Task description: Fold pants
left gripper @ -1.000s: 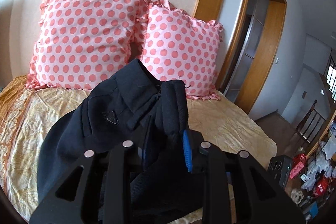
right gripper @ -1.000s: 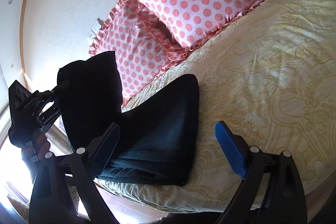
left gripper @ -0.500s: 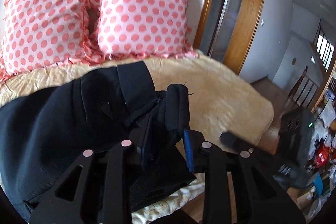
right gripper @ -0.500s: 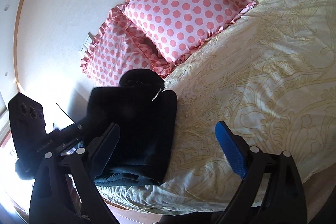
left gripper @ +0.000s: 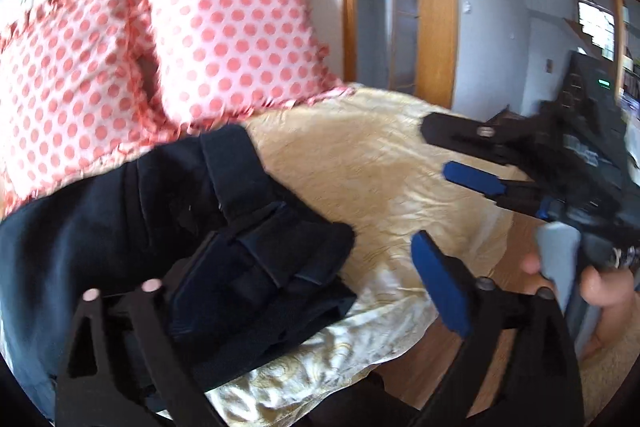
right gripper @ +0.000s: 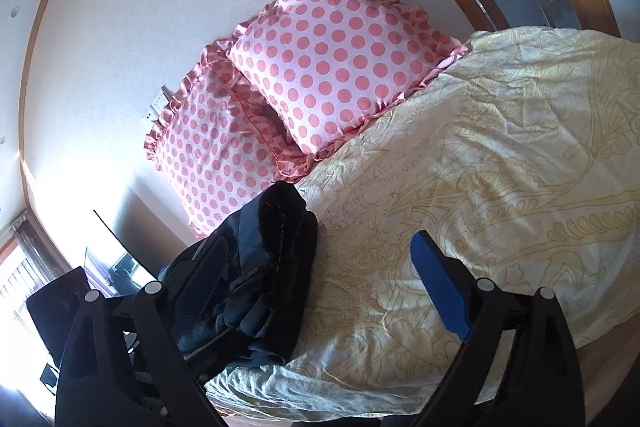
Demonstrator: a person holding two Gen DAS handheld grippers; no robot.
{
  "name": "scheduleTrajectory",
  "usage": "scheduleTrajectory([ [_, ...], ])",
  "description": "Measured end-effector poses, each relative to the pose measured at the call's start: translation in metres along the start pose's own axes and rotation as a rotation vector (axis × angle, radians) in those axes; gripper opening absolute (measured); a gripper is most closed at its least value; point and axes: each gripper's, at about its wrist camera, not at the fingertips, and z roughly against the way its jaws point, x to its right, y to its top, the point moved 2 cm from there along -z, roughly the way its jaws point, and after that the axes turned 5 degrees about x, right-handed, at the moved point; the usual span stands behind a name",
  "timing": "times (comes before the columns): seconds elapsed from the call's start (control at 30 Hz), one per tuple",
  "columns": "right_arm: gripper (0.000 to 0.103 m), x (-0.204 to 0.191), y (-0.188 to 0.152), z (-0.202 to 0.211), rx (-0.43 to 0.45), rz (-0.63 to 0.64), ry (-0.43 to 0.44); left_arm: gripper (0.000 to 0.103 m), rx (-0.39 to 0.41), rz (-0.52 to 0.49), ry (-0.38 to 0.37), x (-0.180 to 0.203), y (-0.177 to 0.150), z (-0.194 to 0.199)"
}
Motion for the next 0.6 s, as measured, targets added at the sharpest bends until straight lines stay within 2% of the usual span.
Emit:
scheduleTrajectory([
  [0.07,0.095,-0.007,0.006,0.002,0.013,0.018,0.017,0.101,0.042,-0.009,-0.046,-0.003,0.005,0.025],
  [0.13,0.095,-0.022,0.012,0.001,0.012,0.052,0.056,0.101,0.068,0.036,-0.074,-0.02,0.011,0.049],
  [0.17,0.095,-0.029,0.013,-0.002,0.002,0.072,0.075,0.101,0.079,0.067,-0.065,-0.031,0.014,0.059],
  [0.2,0.095,-0.041,0.011,-0.007,-0.02,0.106,0.109,0.101,0.086,0.125,-0.024,-0.055,0.019,0.072],
  [0.33,0.095,-0.09,-0.013,-0.042,-0.16,0.232,0.279,0.101,0.103,0.35,0.095,-0.147,0.029,0.108],
  [0.43,0.095,-0.115,-0.038,-0.07,-0.266,0.278,0.352,0.101,0.068,0.469,0.074,-0.195,0.022,0.113],
  [0.5,0.095,-0.124,-0.05,-0.084,-0.311,0.31,0.346,0.101,0.032,0.496,0.089,-0.211,0.008,0.106],
  [0.57,0.098,-0.122,-0.062,-0.098,-0.372,0.31,0.3,0.101,-0.03,0.507,0.097,-0.215,-0.008,0.097],
  [0.6,0.099,-0.115,-0.072,-0.106,-0.429,0.294,0.257,0.101,-0.058,0.518,0.074,-0.214,-0.018,0.092],
])
